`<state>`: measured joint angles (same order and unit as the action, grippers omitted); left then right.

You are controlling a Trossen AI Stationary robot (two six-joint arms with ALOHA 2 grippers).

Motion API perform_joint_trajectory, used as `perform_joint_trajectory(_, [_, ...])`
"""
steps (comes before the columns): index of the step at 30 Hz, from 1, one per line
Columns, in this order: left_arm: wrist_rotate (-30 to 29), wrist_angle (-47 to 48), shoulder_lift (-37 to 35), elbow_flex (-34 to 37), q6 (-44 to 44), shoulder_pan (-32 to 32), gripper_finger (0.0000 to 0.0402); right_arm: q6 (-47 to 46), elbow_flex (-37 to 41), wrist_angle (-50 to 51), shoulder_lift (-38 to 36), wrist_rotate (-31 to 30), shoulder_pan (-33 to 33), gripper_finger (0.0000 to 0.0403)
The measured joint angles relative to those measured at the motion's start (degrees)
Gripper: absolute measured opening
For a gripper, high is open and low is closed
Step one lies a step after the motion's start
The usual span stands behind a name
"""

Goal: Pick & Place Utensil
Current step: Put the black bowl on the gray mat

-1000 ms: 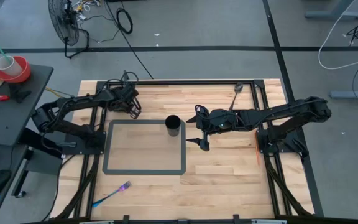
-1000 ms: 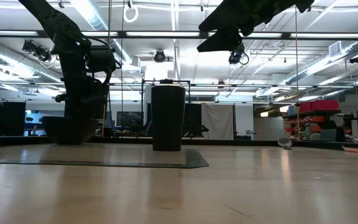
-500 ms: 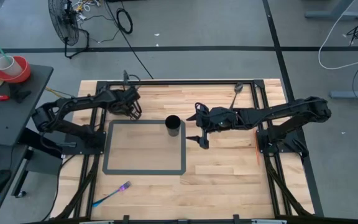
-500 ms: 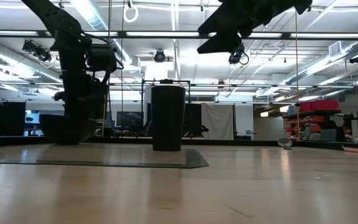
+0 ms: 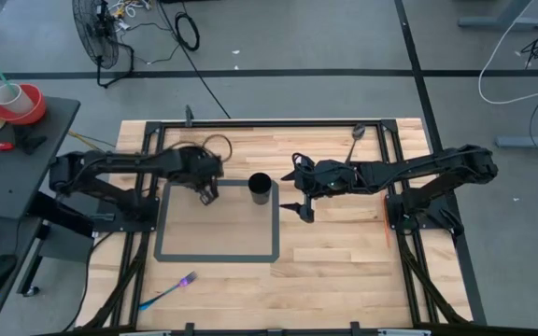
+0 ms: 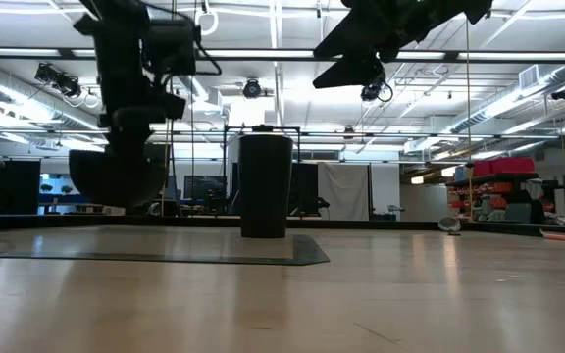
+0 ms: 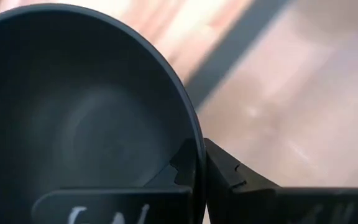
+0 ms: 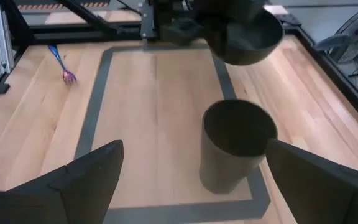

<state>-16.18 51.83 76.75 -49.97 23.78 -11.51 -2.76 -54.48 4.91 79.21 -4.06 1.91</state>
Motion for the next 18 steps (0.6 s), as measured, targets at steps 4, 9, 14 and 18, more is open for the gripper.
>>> perform_joint_trajectory(4, [0.08, 0.38, 0.00, -0.55, 4.39, 7.56, 0.0013, -1.27, 0.00, 2.05, -0.01, -1.58, 0.00, 0.0398])
perform_joint_trajectory(9, [-0.27, 0.09, 0.00, -0.75, 10.33, 15.86, 0.0013, -1.29, 0.00, 3.25, -0.01, -2.98, -0.02, 0.0398])
perform_joint_trajectory(14, [-3.73, -4.02, 0.00, -0.75, 12.30, 23.65, 0.0014, -1.27, 0.00, 3.24, -0.01, -2.99, -0.02, 0.0398])
perform_joint_trajectory(18, [-3.85, -9.39, 0.00, -0.75, 8.68, 28.63, 0.0014, -1.30, 0.00, 3.23, 0.00, -2.98, -0.01, 0.0398])
